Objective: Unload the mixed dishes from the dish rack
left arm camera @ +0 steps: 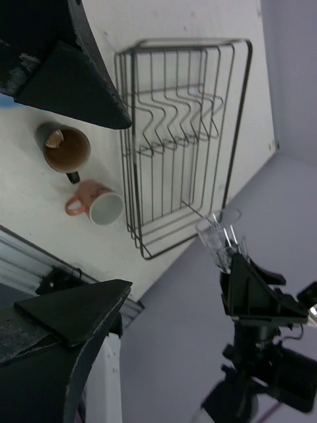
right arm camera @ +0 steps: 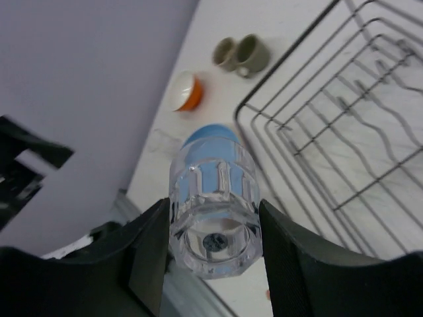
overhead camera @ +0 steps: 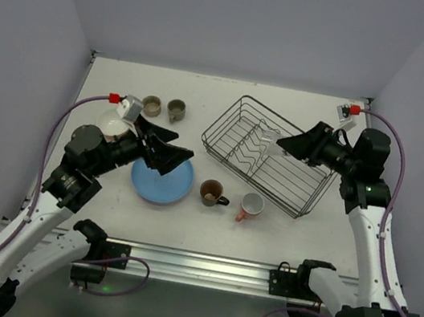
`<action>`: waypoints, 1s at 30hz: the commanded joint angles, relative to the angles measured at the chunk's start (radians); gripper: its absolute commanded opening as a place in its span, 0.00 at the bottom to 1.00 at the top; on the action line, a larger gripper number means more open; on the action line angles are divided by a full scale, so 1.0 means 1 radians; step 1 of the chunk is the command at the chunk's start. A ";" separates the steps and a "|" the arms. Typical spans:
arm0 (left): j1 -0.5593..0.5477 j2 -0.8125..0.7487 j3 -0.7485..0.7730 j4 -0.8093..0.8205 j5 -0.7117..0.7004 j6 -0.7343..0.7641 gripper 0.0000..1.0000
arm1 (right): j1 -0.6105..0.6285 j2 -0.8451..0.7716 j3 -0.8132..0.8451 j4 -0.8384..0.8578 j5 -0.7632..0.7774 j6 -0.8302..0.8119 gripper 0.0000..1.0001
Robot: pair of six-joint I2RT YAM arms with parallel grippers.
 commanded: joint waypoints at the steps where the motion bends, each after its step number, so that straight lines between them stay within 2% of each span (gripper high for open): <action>1: -0.006 0.038 -0.097 0.485 0.236 -0.163 1.00 | 0.002 -0.069 -0.125 0.384 -0.327 0.313 0.00; 4: -0.020 0.094 -0.111 0.605 0.234 -0.191 0.99 | 0.016 -0.121 -0.210 0.615 -0.398 0.517 0.00; 9: -0.138 0.186 -0.079 0.714 0.178 -0.217 0.98 | 0.069 -0.179 -0.290 0.792 -0.399 0.700 0.00; 16: -0.330 0.289 -0.031 0.737 0.017 -0.209 0.94 | 0.123 -0.188 -0.311 0.975 -0.381 0.815 0.00; 20: -0.365 0.326 -0.014 0.769 0.023 -0.231 0.91 | 0.158 -0.176 -0.293 0.989 -0.363 0.815 0.00; 23: -0.384 0.345 -0.004 0.796 0.029 -0.238 0.84 | 0.178 -0.170 -0.281 0.972 -0.352 0.797 0.00; 26: -0.393 0.361 0.007 0.799 0.034 -0.235 0.71 | 0.193 -0.165 -0.281 0.970 -0.346 0.792 0.00; 27: -0.393 0.368 0.012 0.805 0.039 -0.234 0.59 | 0.200 -0.156 -0.281 0.975 -0.347 0.792 0.00; 29: -0.397 0.376 0.016 0.805 0.045 -0.232 0.49 | 0.216 -0.150 -0.278 0.978 -0.349 0.791 0.00; 30: -0.397 0.382 0.023 0.808 0.046 -0.232 0.40 | 0.223 -0.144 -0.276 0.976 -0.349 0.788 0.00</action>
